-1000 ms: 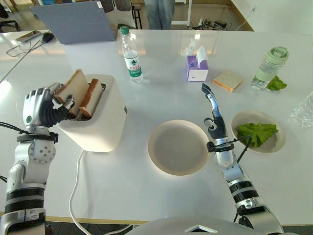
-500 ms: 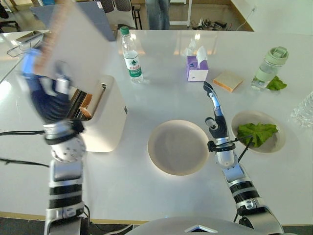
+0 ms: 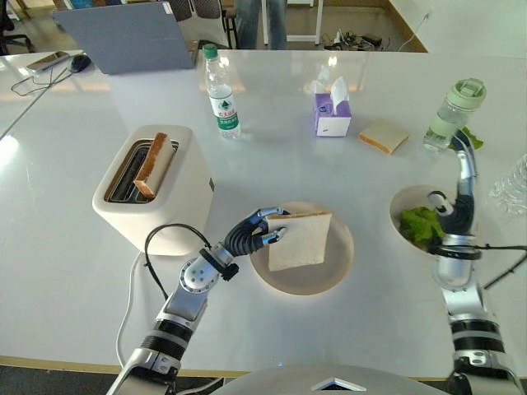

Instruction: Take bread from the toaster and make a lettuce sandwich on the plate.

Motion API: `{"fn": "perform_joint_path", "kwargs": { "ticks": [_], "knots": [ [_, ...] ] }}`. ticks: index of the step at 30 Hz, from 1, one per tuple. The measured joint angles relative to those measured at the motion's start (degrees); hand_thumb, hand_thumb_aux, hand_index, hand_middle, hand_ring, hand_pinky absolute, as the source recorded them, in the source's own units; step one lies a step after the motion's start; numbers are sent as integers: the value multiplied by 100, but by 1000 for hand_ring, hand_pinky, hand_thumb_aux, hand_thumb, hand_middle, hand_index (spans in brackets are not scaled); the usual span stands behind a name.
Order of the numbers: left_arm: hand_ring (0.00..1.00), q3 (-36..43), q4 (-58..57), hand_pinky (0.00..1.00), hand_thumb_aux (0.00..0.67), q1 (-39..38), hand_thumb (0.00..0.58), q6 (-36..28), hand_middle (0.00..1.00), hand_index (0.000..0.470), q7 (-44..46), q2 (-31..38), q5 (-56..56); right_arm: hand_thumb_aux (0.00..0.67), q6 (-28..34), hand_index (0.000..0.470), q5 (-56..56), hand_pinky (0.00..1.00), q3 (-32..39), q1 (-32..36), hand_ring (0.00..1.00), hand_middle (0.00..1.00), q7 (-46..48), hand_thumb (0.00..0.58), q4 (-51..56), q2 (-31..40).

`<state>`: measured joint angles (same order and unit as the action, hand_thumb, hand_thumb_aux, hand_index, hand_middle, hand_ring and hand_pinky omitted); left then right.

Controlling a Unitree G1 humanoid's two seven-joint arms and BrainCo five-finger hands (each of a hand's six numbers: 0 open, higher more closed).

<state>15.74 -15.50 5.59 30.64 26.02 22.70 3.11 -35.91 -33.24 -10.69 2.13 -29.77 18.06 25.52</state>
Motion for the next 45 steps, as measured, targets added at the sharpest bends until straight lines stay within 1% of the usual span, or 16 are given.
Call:
{"fn": "perform_joint_path", "kwargs": {
  "ticks": [4, 8, 9, 10, 11, 18, 19, 20, 21, 23, 26, 28, 29, 35, 42, 45],
  "knots": [
    [1000, -32, -132, 1000, 670, -7, 580, 2, 1000, 470, 360, 376, -287, 0, 730, 0, -891, 0, -5, -248, 0, 0, -549, 0, 708, 773],
    [988, -24, -525, 988, 670, 96, 580, 228, 988, 470, 58, 492, -1081, 0, 1636, 0, -1590, 0, 477, -193, 0, 0, -673, 0, 1588, 1377],
    [675, -18, -575, 675, 439, 132, 511, 302, 675, 308, -63, 495, -1262, 0, 1713, 0, -1637, 0, 637, -116, 0, 0, -606, 0, 1777, 1399],
    [455, -17, -599, 455, 339, 144, 438, 350, 455, 238, -178, 498, -1413, 0, 1748, 0, -1648, 0, 766, -31, 0, 0, -559, 0, 1919, 1407],
    [0, -20, -622, 0, 0, 148, 0, 417, 0, 0, -340, 502, -1588, 0, 1798, 0, -1686, 0, 936, 112, 0, 0, -482, 0, 2104, 1423],
    [0, -48, -559, 0, 0, 2, 0, 734, 0, 0, -962, 554, -2330, 0, 1834, 0, -1719, 0, 1706, 887, 0, 0, -342, 0, 3038, 1540],
    [0, -49, -500, 0, 0, -46, 0, 764, 0, 0, -968, 557, -2333, 21, 1825, 15, -1709, 0, 1780, 946, 0, 0, -343, 36, 3128, 1544],
    [0, -49, -449, 0, 0, -73, 0, 777, 0, 0, -968, 556, -2334, 208, 1815, 146, -1689, 0, 1829, 985, 0, 0, -342, 304, 3193, 1545],
    [0, -50, -357, 0, 0, -119, 0, 792, 0, 0, -968, 557, -2333, 355, 1794, 249, -1655, 0, 1907, 1028, 0, 0, -332, 452, 3264, 1555],
    [0, -54, -203, 0, 0, -195, 0, 811, 0, 0, -967, 557, -2326, 389, 1780, 273, -1604, 0, 1987, 1063, 0, 0, -294, 478, 3384, 1567],
    [0, -73, -54, 0, 0, -289, 0, 812, 0, 0, -965, 557, -2315, 531, 1713, 372, -1431, 0, 2059, 1089, 0, 0, -276, 555, 3410, 1595],
    [0, -114, 10, 0, 0, -325, 0, 810, 0, 0, -966, 557, -2302, 620, 1710, 435, -1377, 0, 2119, 1102, 0, 0, -277, 577, 3376, 1631],
    [0, -130, 35, 0, 0, -341, 0, 809, 0, 0, -970, 558, -2263, 636, 1705, 446, -1350, 0, 2153, 1102, 0, 0, -298, 578, 3361, 1643],
    [0, -240, 49, 0, 0, -363, 0, 793, 0, 0, -1060, 538, -2228, 670, 1730, 470, -1348, 0, 2306, 1085, 0, 0, -489, 580, 3060, 1749],
    [0, -498, 166, 0, 0, -525, 0, 898, 0, 0, -1343, 449, -2014, 670, 1917, 470, -1480, 0, 2001, 421, 0, 0, -942, 580, -93, 1800],
    [0, -715, 474, 0, 0, -559, 0, 1061, 0, 0, -1575, 280, -1758, 670, 1588, 470, -1510, 0, 2183, 383, 0, 0, -608, 580, -1329, 1609]
  ]
}}
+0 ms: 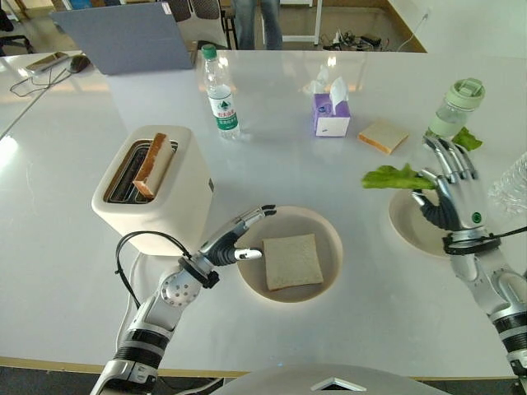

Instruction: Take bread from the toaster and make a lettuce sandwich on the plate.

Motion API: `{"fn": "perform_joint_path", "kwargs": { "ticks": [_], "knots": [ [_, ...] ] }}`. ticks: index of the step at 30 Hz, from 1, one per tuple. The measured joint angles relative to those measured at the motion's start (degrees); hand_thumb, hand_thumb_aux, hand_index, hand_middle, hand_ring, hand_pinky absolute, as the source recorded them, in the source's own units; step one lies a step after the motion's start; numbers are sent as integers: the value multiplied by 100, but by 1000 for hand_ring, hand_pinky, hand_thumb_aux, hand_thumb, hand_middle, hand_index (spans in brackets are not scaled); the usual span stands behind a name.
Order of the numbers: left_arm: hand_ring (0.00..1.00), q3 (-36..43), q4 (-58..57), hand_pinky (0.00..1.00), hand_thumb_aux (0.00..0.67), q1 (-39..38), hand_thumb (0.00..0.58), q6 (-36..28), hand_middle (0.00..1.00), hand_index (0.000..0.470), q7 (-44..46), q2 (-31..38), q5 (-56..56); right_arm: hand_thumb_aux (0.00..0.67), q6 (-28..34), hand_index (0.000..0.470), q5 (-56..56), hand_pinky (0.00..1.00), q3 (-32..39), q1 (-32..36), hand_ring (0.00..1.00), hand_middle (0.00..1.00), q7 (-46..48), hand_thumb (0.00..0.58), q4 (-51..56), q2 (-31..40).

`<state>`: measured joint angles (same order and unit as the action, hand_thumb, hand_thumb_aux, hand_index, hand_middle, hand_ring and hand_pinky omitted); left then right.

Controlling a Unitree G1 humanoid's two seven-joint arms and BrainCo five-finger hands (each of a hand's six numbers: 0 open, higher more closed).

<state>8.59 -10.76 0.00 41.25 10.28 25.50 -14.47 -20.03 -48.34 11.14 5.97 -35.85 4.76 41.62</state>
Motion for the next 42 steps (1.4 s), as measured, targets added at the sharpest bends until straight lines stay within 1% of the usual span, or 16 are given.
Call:
{"fn": "perform_joint_path", "kwargs": {
  "ticks": [3, 5, 7, 13, 18, 19, 20, 21, 22, 23, 24, 25, 36, 42],
  "knots": [
    [0, -23, 196, 0, 0, -45, 0, 76, 0, 0, -22, -73, 64, 670, -564, 470, -2, 0, 531, 24, 0, 0, 281, 580, -111, -304],
    [0, -33, 328, 0, 0, -46, 0, 89, 0, 0, -23, -131, 156, 670, -1029, 470, -7, 0, 1001, 28, 0, 0, 463, 580, -77, -639],
    [0, -66, 353, 0, 0, -20, 0, 90, 0, 0, -23, -199, 227, 670, -1315, 470, -32, 0, 1331, 19, 0, 0, 572, 580, 26, -908],
    [0, -129, 319, 0, 0, 83, 0, 70, 0, 0, -28, -263, 231, 670, -1680, 470, -231, 0, 1758, -11, 0, 0, 652, 580, 576, -1255],
    [0, -224, 306, 0, 0, 99, 0, 64, 0, 0, -51, -297, 230, 670, -1716, 470, -407, 0, 1813, -25, 0, 0, 627, 580, 889, -1322],
    [0, -269, 319, 0, 0, 96, 0, 58, 0, 0, -66, -296, 229, 654, -1717, 459, -410, 0, 1811, -25, 0, 0, 627, 580, 903, -1323],
    [0, -355, 372, 0, 0, 86, 0, 48, 0, 0, -113, -291, 228, 596, -1718, 418, -412, 0, 1808, -24, 0, 0, 627, 573, 925, -1323],
    [0, -479, 453, 0, 0, 76, 0, 26, 0, 0, -177, -287, 228, 465, -1714, 326, -413, 0, 1800, -23, 0, 0, 629, 526, 969, -1323],
    [0, -587, 548, 0, 0, 62, 0, -3, 0, 0, -253, -278, 228, 381, -1696, 267, -414, 0, 1794, -22, 0, 0, 628, 472, 1037, -1322],
    [0, -655, 609, 0, 0, 51, 0, -11, 0, 0, -282, -276, 230, 323, -1670, 227, -419, 0, 1792, -21, 0, 0, 628, 425, 1087, -1322],
    [0, -744, 761, 0, 0, 5, 0, -52, 0, 0, -332, -275, 243, 123, -1626, 87, -457, 0, 1788, -16, 0, 0, 624, 194, 1192, -1326],
    [0, -792, 882, 0, 0, -48, 0, -64, 0, 0, -348, -277, 275, 0, -1612, 0, -462, 0, 1788, -13, 0, 0, 615, 0, 1269, -1329],
    [0, -1253, 1388, 0, 0, -324, 0, -307, 0, 0, -454, -273, 388, 0, -1544, 0, -462, 0, 1738, 53, 0, 0, 586, 0, 1318, -1320],
    [0, -1781, 1769, 0, 0, -392, 0, -491, 0, 0, -817, -337, 318, 0, -1529, 0, -461, 0, 1661, 53, 0, 0, 579, 0, 1316, -1260]
  ]
}}
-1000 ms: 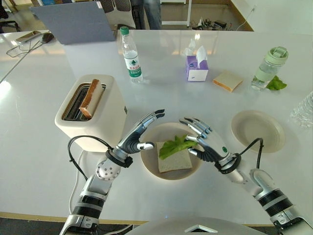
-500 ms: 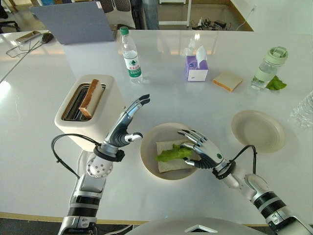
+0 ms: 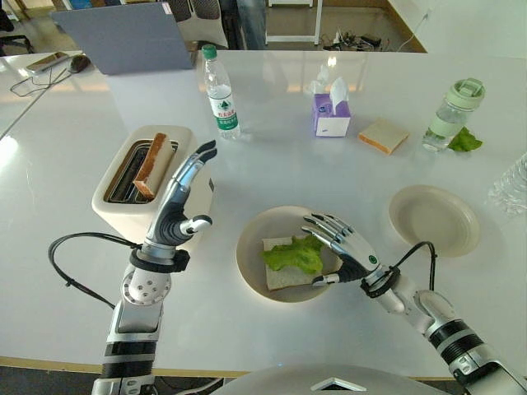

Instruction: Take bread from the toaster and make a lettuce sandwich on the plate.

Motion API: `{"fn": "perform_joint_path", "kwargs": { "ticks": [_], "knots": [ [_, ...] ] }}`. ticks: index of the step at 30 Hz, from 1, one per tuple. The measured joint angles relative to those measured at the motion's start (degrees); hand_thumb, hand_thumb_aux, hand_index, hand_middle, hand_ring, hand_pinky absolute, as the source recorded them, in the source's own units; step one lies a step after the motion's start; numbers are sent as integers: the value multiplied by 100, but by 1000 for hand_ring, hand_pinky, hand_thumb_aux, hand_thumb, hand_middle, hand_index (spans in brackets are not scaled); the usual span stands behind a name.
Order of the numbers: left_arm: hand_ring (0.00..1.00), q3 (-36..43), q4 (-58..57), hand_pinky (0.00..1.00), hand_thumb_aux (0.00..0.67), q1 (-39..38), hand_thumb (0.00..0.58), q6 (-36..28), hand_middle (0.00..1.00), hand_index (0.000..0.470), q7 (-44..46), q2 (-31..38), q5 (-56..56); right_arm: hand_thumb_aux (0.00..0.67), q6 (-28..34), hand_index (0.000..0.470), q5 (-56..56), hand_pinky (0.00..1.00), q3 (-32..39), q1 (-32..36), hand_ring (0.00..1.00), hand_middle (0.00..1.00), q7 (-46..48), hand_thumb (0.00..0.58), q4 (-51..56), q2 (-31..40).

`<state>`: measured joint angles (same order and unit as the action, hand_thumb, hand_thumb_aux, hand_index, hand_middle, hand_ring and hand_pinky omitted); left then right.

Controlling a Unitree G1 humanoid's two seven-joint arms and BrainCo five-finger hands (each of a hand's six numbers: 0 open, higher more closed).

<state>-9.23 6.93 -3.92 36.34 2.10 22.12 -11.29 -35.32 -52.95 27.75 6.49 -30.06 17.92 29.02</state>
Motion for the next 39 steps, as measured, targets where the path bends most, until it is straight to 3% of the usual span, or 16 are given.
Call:
{"fn": "perform_joint_path", "kwargs": {
  "ticks": [6, 11, 17, 23, 30, 31, 32, 33, 34, 35, 36, 37, 39],
  "knots": [
    [0, -148, 102, 0, 0, -9, 0, -84, 0, 0, -159, -128, -9, 0, 288, 0, 21, 0, -464, -45, 0, 0, -495, 0, -214, 1],
    [0, -186, 105, 0, 0, -19, 0, -118, 0, 0, -309, -206, -227, 0, 385, 0, -160, 0, -394, -2, 0, 0, -594, 0, -64, -7],
    [0, -1525, 159, 0, 0, -34, 0, -1438, 0, 0, -1666, 223, -2227, 0, 267, 0, -49, 0, -562, -46, 0, 0, -825, 0, -275, 7],
    [0, -1257, -484, 0, 0, -207, 0, -2525, 0, 0, -1763, 582, -3294, 0, 259, 0, -43, 0, -561, -111, 0, 0, -822, 0, -225, 5],
    [0, -599, -760, 0, 0, 162, 0, -2943, 0, 0, -970, 1002, -3160, 0, 258, 0, -46, 0, -561, -112, 0, 0, -819, 0, -210, 3],
    [0, -550, -797, 0, 92, 213, 148, -2963, 0, 65, -911, 1035, -3121, 0, 259, 0, -46, 0, -561, -112, 0, 0, -819, 0, -210, 2],
    [0, -499, -829, 0, 257, 276, 360, -2990, 0, 181, -866, 1062, -3056, 0, 258, 0, -45, 0, -561, -115, 0, 0, -818, 0, -211, 1],
    [0, -478, -834, 0, 378, 313, 470, -2996, 0, 265, -842, 1075, -3022, 0, 258, 0, -44, 0, -561, -120, 0, 0, -818, 0, -211, 1],
    [20, -461, -845, 20, 610, 391, 575, -3011, 20, 428, -778, 1105, -3011, 0, 258, 0, -44, 0, -561, -129, 0, 0, -816, 0, -212, 1],
    [63, -419, -856, 63, 670, 484, 580, -3030, 63, 470, -732, 1184, -2958, 0, 259, 0, -42, 0, -562, -156, 0, 0, -815, 0, -213, 3],
    [133, -393, -862, 133, 670, 558, 580, -3059, 133, 470, -680, 1251, -2907, 0, 259, 0, -41, 0, -562, -191, 0, 0, -814, 0, -213, 3],
    [133, -380, -862, 133, 670, 614, 580, -3077, 133, 470, -651, 1284, -2895, 0, 259, 0, -40, 0, -562, -219, 0, 0, -811, 0, -213, 4],
    [376, -335, -850, 376, 670, 683, 580, -3079, 376, 470, -590, 1347, -2826, 0, 259, 0, -38, 0, -562, -264, 0, 0, -801, 0, -215, 5]
  ]
}}
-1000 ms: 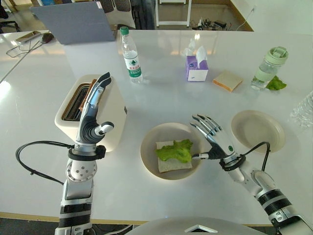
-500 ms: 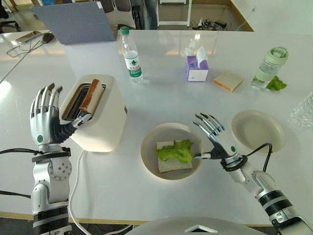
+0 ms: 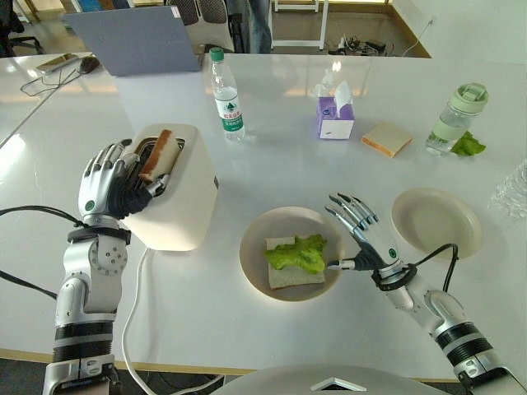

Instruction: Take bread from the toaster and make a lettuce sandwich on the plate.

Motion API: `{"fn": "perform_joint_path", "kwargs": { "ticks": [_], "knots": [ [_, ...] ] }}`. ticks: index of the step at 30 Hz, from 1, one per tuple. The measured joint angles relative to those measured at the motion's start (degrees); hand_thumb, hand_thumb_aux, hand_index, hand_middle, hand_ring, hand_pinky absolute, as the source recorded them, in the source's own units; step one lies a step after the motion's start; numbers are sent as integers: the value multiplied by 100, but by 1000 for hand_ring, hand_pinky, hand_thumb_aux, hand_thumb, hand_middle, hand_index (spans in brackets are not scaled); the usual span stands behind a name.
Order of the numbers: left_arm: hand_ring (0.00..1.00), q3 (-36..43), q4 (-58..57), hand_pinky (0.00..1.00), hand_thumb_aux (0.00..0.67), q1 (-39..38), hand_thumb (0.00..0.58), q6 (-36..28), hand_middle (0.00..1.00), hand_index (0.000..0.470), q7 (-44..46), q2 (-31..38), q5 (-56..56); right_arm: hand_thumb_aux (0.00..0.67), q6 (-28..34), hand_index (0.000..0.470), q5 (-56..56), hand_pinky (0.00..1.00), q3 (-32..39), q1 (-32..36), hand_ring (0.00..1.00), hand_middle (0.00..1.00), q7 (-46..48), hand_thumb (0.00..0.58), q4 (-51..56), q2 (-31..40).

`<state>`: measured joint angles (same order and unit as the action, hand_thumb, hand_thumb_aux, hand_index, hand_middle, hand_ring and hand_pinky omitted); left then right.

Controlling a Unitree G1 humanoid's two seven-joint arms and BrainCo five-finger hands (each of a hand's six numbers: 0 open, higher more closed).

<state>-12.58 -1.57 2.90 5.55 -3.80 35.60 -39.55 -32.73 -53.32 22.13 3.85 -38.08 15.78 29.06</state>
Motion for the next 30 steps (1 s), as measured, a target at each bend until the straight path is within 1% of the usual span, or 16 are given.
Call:
{"fn": "perform_joint_path", "kwargs": {
  "ticks": [1, 2, 4, 5, 8, 10, 12, 14, 15, 17, 19, 20, 22, 25, 27, 30],
  "knots": [
    [510, 63, 17, 510, 670, 6, 580, 3, 510, 470, 55, 93, 17, 0, 1, 0, 5, 0, 0, -38, 0, 0, 16, 0, -8, 3],
    [686, 95, 23, 686, 670, 2, 580, 21, 686, 470, 71, 172, 14, 0, 2, 0, 14, 0, -1, -83, 0, 0, 33, 0, -19, 4],
    [937, 173, 43, 937, 670, 2, 580, 74, 937, 470, 61, 312, -14, 0, 4, 0, 46, 0, -2, -141, 0, 0, 55, 0, -40, 4],
    [1000, 226, 45, 1000, 670, 3, 580, 125, 1000, 470, 37, 375, -39, 0, 7, 0, 48, 0, -4, -166, 0, 0, 61, 0, -48, 4],
    [1000, 296, 25, 1000, 670, -18, 580, 263, 1000, 470, -195, 380, -19, 0, 16, 0, 50, 0, -11, -187, 0, 0, 73, 0, -79, 4],
    [1000, 307, -52, 1000, 670, -48, 580, 446, 1000, 470, -630, 230, 29, 0, 17, 0, 51, 0, -18, -190, 0, 0, 59, 0, -98, -1],
    [1000, 213, -149, 1000, 670, 45, 580, 608, 1000, 470, -1463, -119, 46, 0, 19, 0, 50, 0, -26, -190, 0, 0, -4, 0, -99, -7],
    [1000, 4, -167, 1000, 670, 356, 580, 894, 1000, 470, -2296, -348, 193, 0, 27, 0, 48, 0, -41, -189, 0, 0, -76, 0, -106, -39],
    [1000, -118, -114, 1000, 670, 544, 580, 1172, 1000, 470, -2682, -448, 333, 0, 29, 0, 47, 0, -85, -186, 0, 0, -178, 0, -138, -75],
    [1000, -180, -14, 1000, 670, 717, 580, 1590, 1000, 470, -2970, -606, 643, 0, 30, 0, 47, 0, -184, -178, 0, 0, -341, 0, -228, -119],
    [1000, -30, 211, 1000, 670, 739, 580, 2351, 1000, 470, -2688, -853, 1562, 0, -1, 0, 54, 0, -337, -167, 0, 0, -633, 0, -374, -170],
    [1000, 91, 271, 1000, 670, 734, 580, 2516, 1000, 470, -2464, -888, 1895, 0, -34, 0, 64, 0, -378, -165, 0, 0, -698, 0, -423, -173],
    [1000, 499, 399, 1000, 670, 675, 580, 2847, 1000, 470, -1636, -988, 2827, 0, -189, 0, 156, 0, -467, -163, 0, 0, -807, 0, -553, -187],
    [1000, 895, 486, 1000, 670, 475, 580, 2819, 1000, 470, -675, -1018, 3668, 0, -475, 0, 233, 0, -480, -157, 0, 0, -802, 0, -687, -186],
    [1000, 1234, 647, 1000, 670, 193, 580, 2598, 1000, 470, -36, -1093, 4238, 0, -863, 0, 471, 0, -476, -158, 0, 0, -686, 0, -855, -149],
    [1000, 1783, 688, 1000, 670, -211, 580, 2055, 1000, 470, 702, -1462, 4755, 0, -1538, 0, 809, 0, -452, -200, 0, 0, -391, 0, -1262, -77]
  ]
}}
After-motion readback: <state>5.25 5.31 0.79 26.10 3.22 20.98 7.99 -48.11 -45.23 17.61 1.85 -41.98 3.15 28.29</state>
